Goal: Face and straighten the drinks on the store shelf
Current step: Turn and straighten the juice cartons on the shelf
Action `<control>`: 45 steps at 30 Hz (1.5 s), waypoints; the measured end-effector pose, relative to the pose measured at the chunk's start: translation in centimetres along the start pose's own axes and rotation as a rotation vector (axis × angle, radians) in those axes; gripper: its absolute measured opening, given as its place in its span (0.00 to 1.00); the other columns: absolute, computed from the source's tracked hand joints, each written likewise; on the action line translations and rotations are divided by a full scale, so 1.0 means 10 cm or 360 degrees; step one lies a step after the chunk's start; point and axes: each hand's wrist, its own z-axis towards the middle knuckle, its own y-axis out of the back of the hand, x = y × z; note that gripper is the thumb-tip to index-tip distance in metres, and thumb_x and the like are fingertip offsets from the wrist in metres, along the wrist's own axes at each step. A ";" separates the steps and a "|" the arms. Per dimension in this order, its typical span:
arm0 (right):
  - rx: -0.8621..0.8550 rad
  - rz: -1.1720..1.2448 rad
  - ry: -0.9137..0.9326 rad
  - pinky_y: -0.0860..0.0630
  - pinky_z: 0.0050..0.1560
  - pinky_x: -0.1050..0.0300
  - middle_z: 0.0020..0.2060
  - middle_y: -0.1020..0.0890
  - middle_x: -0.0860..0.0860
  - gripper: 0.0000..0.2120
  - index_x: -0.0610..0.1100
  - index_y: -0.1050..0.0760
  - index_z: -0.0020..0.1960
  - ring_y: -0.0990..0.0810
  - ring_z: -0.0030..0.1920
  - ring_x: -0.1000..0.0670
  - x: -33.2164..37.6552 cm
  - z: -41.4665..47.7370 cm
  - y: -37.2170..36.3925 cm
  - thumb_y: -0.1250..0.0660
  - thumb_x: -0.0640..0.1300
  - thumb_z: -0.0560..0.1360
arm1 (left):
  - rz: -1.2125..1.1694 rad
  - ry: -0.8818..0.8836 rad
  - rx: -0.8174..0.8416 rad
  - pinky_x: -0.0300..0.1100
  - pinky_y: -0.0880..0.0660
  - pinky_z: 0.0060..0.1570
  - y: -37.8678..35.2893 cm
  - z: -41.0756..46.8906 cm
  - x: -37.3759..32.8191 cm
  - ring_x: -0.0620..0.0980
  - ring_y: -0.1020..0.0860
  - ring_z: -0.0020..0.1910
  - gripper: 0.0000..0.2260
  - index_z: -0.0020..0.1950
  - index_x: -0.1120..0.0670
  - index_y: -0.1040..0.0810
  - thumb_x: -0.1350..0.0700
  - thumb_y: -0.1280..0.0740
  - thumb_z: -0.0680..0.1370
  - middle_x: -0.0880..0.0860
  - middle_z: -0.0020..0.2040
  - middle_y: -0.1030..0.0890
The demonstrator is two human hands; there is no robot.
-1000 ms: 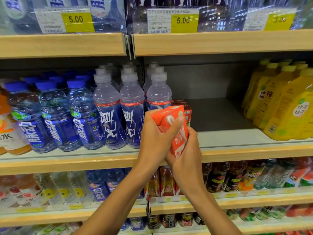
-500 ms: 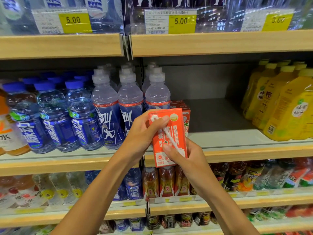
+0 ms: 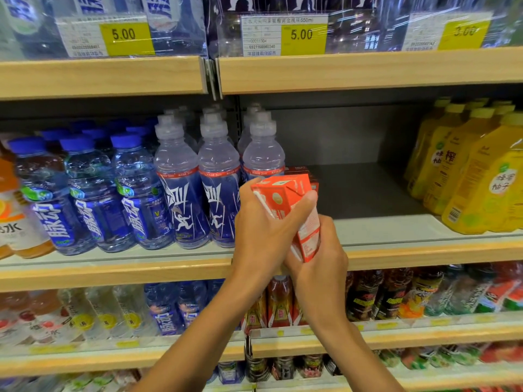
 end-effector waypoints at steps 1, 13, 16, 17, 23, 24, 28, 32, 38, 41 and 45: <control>0.0015 -0.0034 -0.0002 0.24 0.47 0.71 0.51 0.21 0.58 0.24 0.51 0.31 0.63 0.22 0.52 0.61 0.00 0.00 0.00 0.29 0.53 0.69 | 0.0019 0.0017 -0.0013 0.23 0.28 0.34 0.01 0.01 0.00 0.31 0.22 0.43 0.29 0.63 0.48 0.33 0.42 0.28 0.66 0.40 0.49 0.24; 0.0927 0.0529 -0.0443 0.22 0.57 0.57 0.57 0.18 0.53 0.31 0.52 0.29 0.65 0.19 0.57 0.52 0.04 0.21 0.35 0.27 0.56 0.64 | -0.0320 0.0063 0.0613 0.49 0.22 0.55 0.33 0.22 0.05 0.54 0.19 0.55 0.27 0.62 0.55 0.24 0.45 0.29 0.67 0.54 0.54 0.17; 0.0751 0.0505 -0.0432 0.20 0.53 0.54 0.52 0.16 0.52 0.29 0.50 0.25 0.60 0.17 0.53 0.51 0.04 0.18 0.33 0.25 0.56 0.62 | -0.0324 0.0081 0.0636 0.48 0.23 0.55 0.30 0.20 0.06 0.53 0.19 0.56 0.24 0.63 0.55 0.24 0.45 0.28 0.71 0.53 0.56 0.17; 0.0675 0.0477 -0.0431 0.20 0.52 0.54 0.51 0.16 0.52 0.29 0.49 0.25 0.59 0.17 0.52 0.51 0.04 0.17 0.31 0.25 0.56 0.61 | -0.0305 0.0076 0.0603 0.45 0.22 0.53 0.28 0.18 0.06 0.50 0.18 0.55 0.21 0.61 0.54 0.24 0.45 0.28 0.73 0.52 0.54 0.16; 0.0076 0.0026 -0.0210 0.22 0.39 0.67 0.42 0.19 0.56 0.24 0.50 0.28 0.55 0.19 0.43 0.60 0.01 0.16 0.19 0.24 0.51 0.63 | -0.0234 0.0022 0.0367 0.35 0.21 0.45 0.03 0.04 -0.02 0.39 0.18 0.49 0.25 0.61 0.50 0.26 0.40 0.33 0.67 0.45 0.51 0.17; 0.0045 -0.0007 -0.0181 0.23 0.38 0.69 0.43 0.20 0.58 0.24 0.51 0.29 0.55 0.20 0.43 0.61 0.00 0.15 0.17 0.24 0.50 0.63 | -0.0218 0.0024 0.0297 0.34 0.21 0.46 -0.01 0.04 -0.02 0.38 0.19 0.49 0.26 0.61 0.50 0.28 0.40 0.32 0.67 0.45 0.51 0.18; 0.0247 0.0119 -0.0234 0.24 0.40 0.72 0.46 0.20 0.61 0.29 0.55 0.32 0.58 0.20 0.47 0.63 -0.01 0.15 0.18 0.24 0.57 0.62 | -0.0215 0.0026 0.0156 0.34 0.21 0.45 -0.02 0.10 0.00 0.41 0.18 0.49 0.20 0.62 0.52 0.28 0.47 0.31 0.73 0.46 0.53 0.19; 0.0504 0.0196 -0.0285 0.23 0.41 0.69 0.47 0.17 0.60 0.25 0.51 0.28 0.61 0.18 0.47 0.60 -0.02 0.27 0.42 0.31 0.59 0.67 | -0.0349 0.0002 0.0433 0.32 0.23 0.42 0.05 0.18 0.06 0.42 0.18 0.49 0.19 0.59 0.52 0.26 0.48 0.31 0.70 0.45 0.49 0.16; 0.0523 0.0012 -0.0233 0.21 0.50 0.64 0.49 0.16 0.57 0.23 0.49 0.25 0.60 0.18 0.50 0.58 -0.19 0.49 0.73 0.29 0.55 0.67 | -0.0328 -0.0048 0.0628 0.31 0.24 0.46 -0.13 0.23 0.18 0.38 0.20 0.53 0.18 0.59 0.46 0.28 0.45 0.32 0.71 0.41 0.51 0.18; 0.0381 -0.0114 -0.0240 0.21 0.48 0.64 0.48 0.16 0.57 0.25 0.49 0.25 0.59 0.18 0.50 0.59 -0.37 0.62 0.90 0.29 0.57 0.65 | 0.0132 -0.0316 0.0488 0.33 0.25 0.55 -0.20 0.23 0.34 0.37 0.24 0.59 0.18 0.62 0.45 0.30 0.42 0.36 0.75 0.41 0.59 0.23; 0.0187 -0.0281 -0.0294 0.23 0.46 0.65 0.48 0.17 0.58 0.21 0.49 0.25 0.58 0.18 0.48 0.61 -0.65 0.92 1.10 0.29 0.54 0.68 | 0.0980 -0.1098 0.0407 0.42 0.25 0.58 -0.23 0.16 0.72 0.47 0.23 0.59 0.16 0.63 0.57 0.25 0.50 0.41 0.81 0.53 0.60 0.21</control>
